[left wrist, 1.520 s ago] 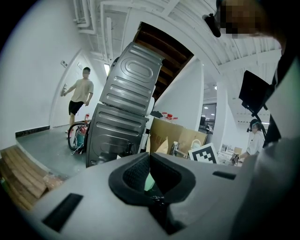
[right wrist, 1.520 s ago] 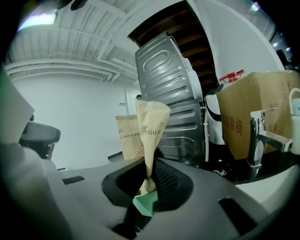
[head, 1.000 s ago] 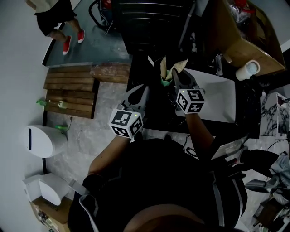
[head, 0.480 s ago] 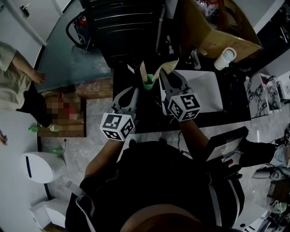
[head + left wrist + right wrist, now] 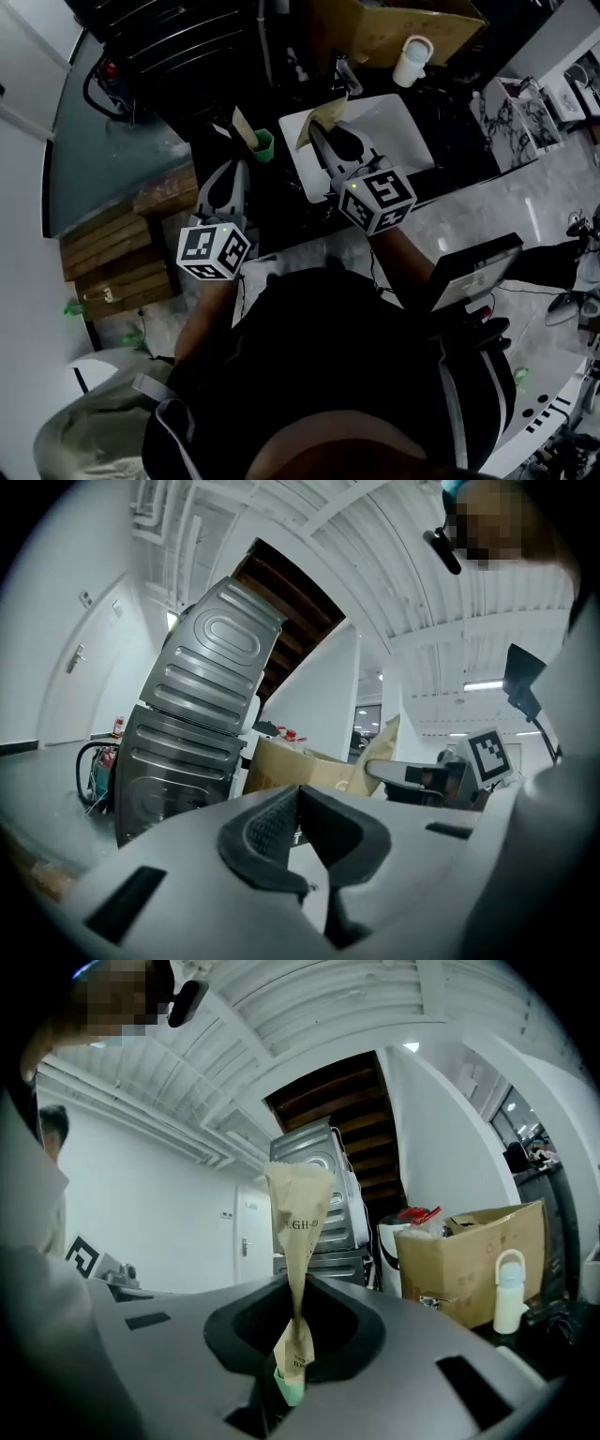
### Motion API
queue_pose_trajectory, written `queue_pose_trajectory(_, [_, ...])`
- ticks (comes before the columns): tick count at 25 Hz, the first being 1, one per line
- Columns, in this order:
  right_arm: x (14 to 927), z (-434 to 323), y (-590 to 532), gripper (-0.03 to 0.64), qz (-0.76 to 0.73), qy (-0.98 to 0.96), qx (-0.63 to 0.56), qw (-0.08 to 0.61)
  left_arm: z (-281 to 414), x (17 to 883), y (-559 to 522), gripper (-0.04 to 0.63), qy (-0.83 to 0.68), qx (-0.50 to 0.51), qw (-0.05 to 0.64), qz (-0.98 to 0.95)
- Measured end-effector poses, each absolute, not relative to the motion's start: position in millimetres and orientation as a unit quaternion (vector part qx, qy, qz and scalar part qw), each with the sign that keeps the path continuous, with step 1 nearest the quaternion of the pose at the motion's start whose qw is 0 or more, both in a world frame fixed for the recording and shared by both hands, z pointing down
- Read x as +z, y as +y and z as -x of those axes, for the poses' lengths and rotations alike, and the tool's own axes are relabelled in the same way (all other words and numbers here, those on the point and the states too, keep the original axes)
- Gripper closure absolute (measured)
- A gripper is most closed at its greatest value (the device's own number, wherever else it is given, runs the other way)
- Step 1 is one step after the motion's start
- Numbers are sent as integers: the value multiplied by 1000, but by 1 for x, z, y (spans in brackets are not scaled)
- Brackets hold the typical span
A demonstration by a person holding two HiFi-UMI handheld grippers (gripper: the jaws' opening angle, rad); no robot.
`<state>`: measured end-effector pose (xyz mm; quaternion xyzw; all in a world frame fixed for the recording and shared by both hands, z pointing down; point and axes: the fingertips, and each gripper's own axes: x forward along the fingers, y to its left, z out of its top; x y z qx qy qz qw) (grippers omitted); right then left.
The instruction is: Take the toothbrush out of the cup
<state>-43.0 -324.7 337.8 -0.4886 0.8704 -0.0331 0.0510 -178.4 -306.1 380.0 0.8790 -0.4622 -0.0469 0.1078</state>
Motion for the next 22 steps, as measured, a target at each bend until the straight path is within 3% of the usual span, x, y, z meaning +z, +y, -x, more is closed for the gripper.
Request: queue_pose_trajectory(22, [363, 24, -308, 571, 498, 865, -49, 43, 173, 384, -309, 588, -484, -43, 105, -868])
